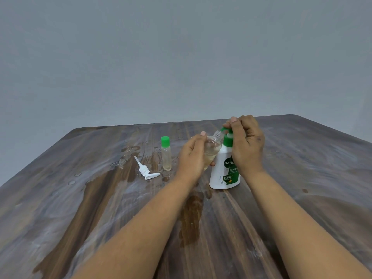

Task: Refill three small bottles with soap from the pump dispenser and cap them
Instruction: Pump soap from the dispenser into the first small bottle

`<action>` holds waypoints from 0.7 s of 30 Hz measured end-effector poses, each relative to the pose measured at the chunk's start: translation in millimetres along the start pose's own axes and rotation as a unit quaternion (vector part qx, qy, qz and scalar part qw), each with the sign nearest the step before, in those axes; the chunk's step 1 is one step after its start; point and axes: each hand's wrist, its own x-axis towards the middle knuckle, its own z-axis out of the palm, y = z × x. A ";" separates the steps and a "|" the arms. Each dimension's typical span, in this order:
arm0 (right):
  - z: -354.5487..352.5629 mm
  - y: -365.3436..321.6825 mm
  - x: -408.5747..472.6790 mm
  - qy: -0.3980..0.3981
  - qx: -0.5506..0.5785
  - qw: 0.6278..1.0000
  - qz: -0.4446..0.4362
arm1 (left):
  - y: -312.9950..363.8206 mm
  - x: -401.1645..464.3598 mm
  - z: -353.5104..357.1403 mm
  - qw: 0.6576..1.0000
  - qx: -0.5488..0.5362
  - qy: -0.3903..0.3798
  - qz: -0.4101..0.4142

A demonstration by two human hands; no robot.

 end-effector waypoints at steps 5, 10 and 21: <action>-1.4 0.6 -0.4 -0.011 -0.014 1.000 -0.011 | -1.0 0.2 0.2 1.000 0.008 0.000 0.004; -0.3 -0.7 -1.7 0.018 0.023 1.000 0.000 | -2.3 2.0 -0.8 1.000 0.007 -0.005 0.009; -2.5 2.4 1.2 -0.019 -0.008 1.000 -0.003 | -4.2 2.7 -1.1 1.000 0.011 -0.007 0.013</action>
